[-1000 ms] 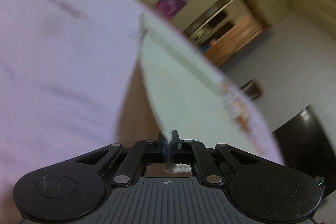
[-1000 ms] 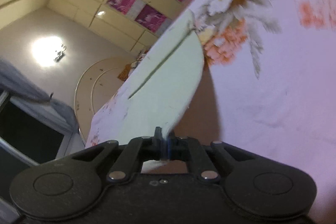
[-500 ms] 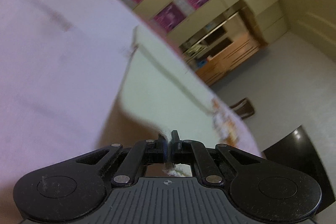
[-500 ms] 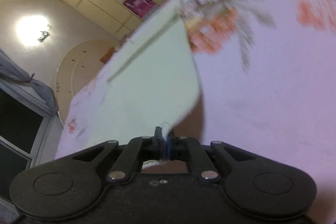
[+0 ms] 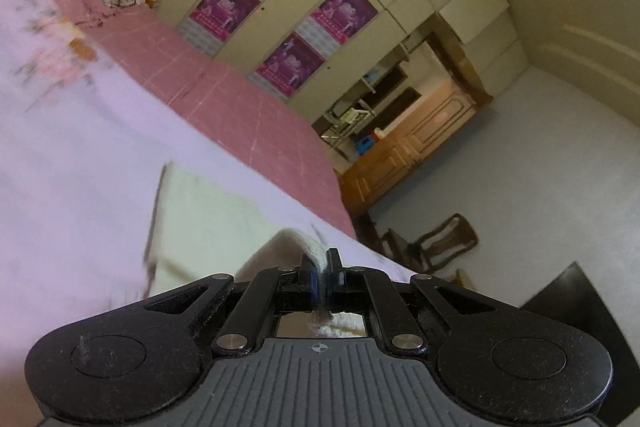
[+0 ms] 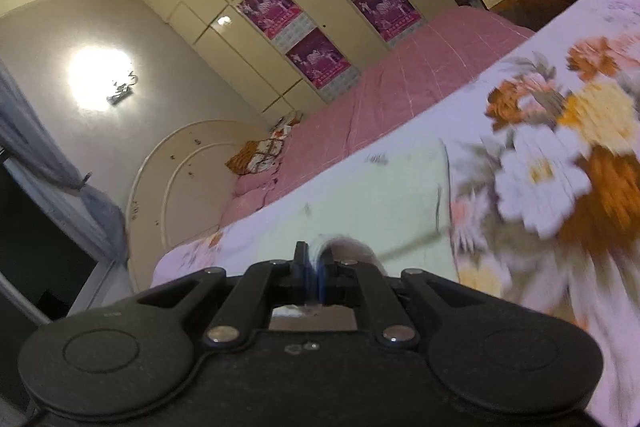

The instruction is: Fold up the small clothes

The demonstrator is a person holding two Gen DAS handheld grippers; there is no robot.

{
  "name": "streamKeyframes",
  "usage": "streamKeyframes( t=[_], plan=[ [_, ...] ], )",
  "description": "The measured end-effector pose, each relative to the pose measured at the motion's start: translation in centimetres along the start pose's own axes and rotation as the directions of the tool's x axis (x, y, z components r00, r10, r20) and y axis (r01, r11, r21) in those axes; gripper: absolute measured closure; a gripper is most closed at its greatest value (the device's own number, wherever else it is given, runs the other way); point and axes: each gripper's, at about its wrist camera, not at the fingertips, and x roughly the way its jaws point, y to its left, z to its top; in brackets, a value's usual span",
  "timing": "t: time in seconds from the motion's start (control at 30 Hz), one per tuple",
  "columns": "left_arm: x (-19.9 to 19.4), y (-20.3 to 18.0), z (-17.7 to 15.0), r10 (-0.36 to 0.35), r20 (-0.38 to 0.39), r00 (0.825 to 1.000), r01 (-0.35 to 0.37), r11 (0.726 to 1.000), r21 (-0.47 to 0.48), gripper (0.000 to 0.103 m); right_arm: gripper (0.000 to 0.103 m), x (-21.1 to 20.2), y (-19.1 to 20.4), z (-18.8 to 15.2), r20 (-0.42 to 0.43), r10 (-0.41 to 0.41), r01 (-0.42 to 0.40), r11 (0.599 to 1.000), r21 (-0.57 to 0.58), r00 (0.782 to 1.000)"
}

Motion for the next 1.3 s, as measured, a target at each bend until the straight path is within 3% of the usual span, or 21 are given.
streamKeyframes(
  t=[0.17,0.33,0.4,0.43,0.47,0.53,0.6,0.63,0.67,0.87,0.93,0.97,1.0,1.03,1.1,1.2,1.3],
  plan=[
    [8.1,2.4,3.8,0.06,-0.052,0.997,-0.058,0.998,0.028,0.099,0.098,8.0,-3.8,3.4,-0.03,-0.042,0.043,0.998,0.051,0.999],
    [14.5,5.2,4.3,0.124,-0.124,0.984,-0.121,0.992,0.032,0.098,0.098,14.8,-7.2,4.7,-0.087,-0.087,0.096,0.99,0.105,0.992],
    [16.0,5.9,4.4,0.19,-0.138,0.972,-0.188,0.982,0.025,0.098,0.093,16.9,-8.5,4.8,-0.114,-0.103,0.117,0.985,0.124,0.988],
    [16.3,6.0,4.7,0.203,-0.126,0.971,-0.202,0.979,0.024,0.088,0.086,17.7,-9.0,5.0,-0.12,-0.115,0.13,0.984,0.125,0.986],
    [16.0,6.2,5.0,0.198,-0.091,0.976,-0.197,0.98,0.018,0.054,0.081,17.8,-9.2,5.2,-0.104,-0.132,0.145,0.982,0.123,0.986],
    [14.5,6.0,5.3,0.2,0.009,0.98,-0.201,0.978,0.048,0.018,0.072,16.5,-9.6,5.5,-0.023,-0.118,0.12,0.984,0.13,0.993],
    [14.4,5.8,5.6,0.191,0.007,0.982,-0.19,0.975,0.112,0.018,0.072,15.7,-9.7,5.6,-0.001,-0.106,0.106,0.991,0.083,0.994],
    [14.9,5.8,5.7,0.187,-0.017,0.982,-0.183,0.973,0.143,0.025,0.072,15.6,-9.8,5.6,-0.007,-0.112,0.112,0.992,0.054,0.994],
    [15.4,5.6,5.6,0.193,-0.046,0.98,-0.182,0.966,0.186,0.04,0.072,15.7,-9.8,5.5,-0.021,-0.124,0.125,0.992,0.02,0.992],
    [19.6,4.1,4.2,0.282,-0.208,0.937,-0.19,0.906,0.378,0.055,0.074,17.8,-9.0,4.2,-0.101,-0.188,0.178,0.979,-0.1,0.977],
    [20.3,3.4,3.6,0.324,-0.205,0.923,-0.21,0.874,0.438,0.062,0.077,18.6,-8.4,3.9,-0.124,-0.238,0.219,0.964,-0.152,0.963],
    [20.5,3.1,3.4,0.335,-0.193,0.922,-0.218,0.864,0.454,0.072,0.08,19.1,-7.9,3.6,-0.128,-0.264,0.239,0.954,-0.181,0.956],
    [20.6,2.9,3.6,0.332,-0.19,0.924,-0.219,0.866,0.45,0.081,0.081,19.3,-7.5,3.4,-0.126,-0.272,0.243,0.947,-0.211,0.954],
    [20.4,2.8,3.6,0.326,-0.188,0.927,-0.219,0.873,0.436,0.1,0.088,19.3,-6.9,3.2,-0.12,-0.28,0.245,0.939,-0.243,0.952],
    [20.0,2.7,3.8,0.314,-0.168,0.934,-0.221,0.88,0.42,0.1,0.099,19.4,-5.8,2.8,-0.104,-0.306,0.261,0.913,-0.312,0.946],
    [18.9,2.6,3.7,0.279,-0.095,0.956,-0.216,0.881,0.42,0.1,0.099,19.0,-4.2,2.6,-0.046,-0.321,0.278,0.876,-0.395,0.946],
    [17.7,2.6,4.5,0.237,-0.014,0.971,-0.211,0.888,0.408,0.1,0.099,17.9,-2.9,3.0,0.028,-0.274,0.26,0.869,-0.422,0.961]
  ],
)
